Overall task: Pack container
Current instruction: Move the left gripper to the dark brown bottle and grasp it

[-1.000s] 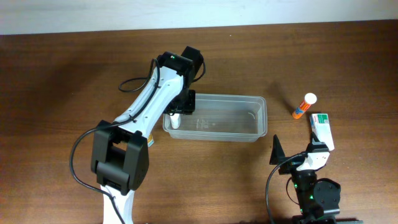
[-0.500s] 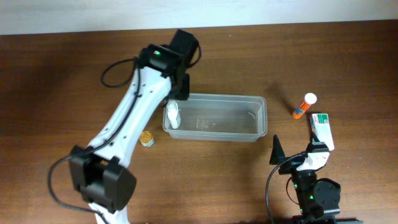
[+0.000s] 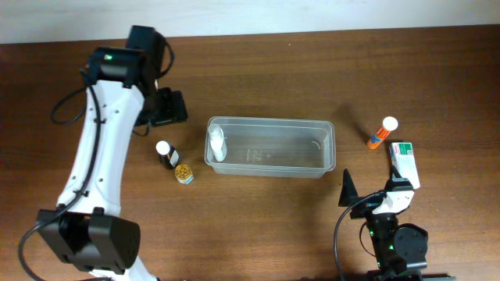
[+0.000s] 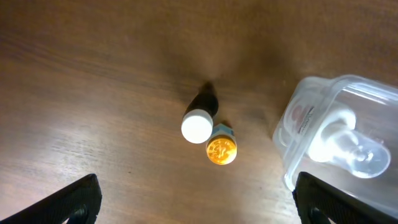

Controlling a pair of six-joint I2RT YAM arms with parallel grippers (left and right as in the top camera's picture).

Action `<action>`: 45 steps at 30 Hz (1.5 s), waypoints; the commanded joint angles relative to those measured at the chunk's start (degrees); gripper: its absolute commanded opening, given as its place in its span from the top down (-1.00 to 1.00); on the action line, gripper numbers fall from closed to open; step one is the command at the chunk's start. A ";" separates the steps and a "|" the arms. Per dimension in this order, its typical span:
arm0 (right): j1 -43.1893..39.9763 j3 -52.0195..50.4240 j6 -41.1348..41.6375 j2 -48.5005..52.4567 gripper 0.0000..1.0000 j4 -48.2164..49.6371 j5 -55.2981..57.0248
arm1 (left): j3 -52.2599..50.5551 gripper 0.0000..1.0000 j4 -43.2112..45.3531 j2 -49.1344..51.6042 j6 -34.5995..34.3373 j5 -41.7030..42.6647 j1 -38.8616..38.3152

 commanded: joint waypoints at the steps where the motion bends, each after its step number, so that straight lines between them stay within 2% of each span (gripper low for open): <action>1: 0.31 -0.31 -0.22 -0.15 -0.97 -0.37 0.50 | -2.97 -0.97 0.87 -1.18 8.46 4.79 0.59; 5: 0.31 -0.31 -0.22 -0.15 -0.97 -0.37 0.52 | -6.12 -0.78 3.02 -1.18 16.70 4.85 0.59; 8: 0.31 -0.31 -0.22 -0.15 -0.97 -0.37 0.52 | -10.38 -0.54 4.92 -1.18 20.76 4.50 0.61; 13: 0.31 -0.31 -0.22 -0.15 -0.97 -0.37 0.50 | -16.50 -0.54 9.66 -1.18 21.49 3.52 0.66; 18: 0.31 -0.31 -0.22 -0.15 -0.97 -0.37 0.52 | -21.20 -0.54 14.71 -1.18 26.32 3.48 0.70; 30: 0.31 -0.31 -0.24 -0.15 -0.97 -0.37 0.50 | -29.00 -0.53 23.65 -1.18 26.67 3.23 0.70; 33: 0.31 -0.31 -0.24 -0.15 -0.97 -0.37 0.52 | -29.31 -0.40 24.46 -1.18 26.67 2.80 0.70; 40: 0.31 -0.31 -0.22 -0.15 -0.97 -0.37 0.52 | -31.12 -0.36 26.84 -1.18 27.06 2.36 0.72; 45: 0.31 -0.31 -0.24 -0.15 -0.97 -0.37 0.50 | -31.87 -0.18 27.65 -1.14 27.08 2.25 0.72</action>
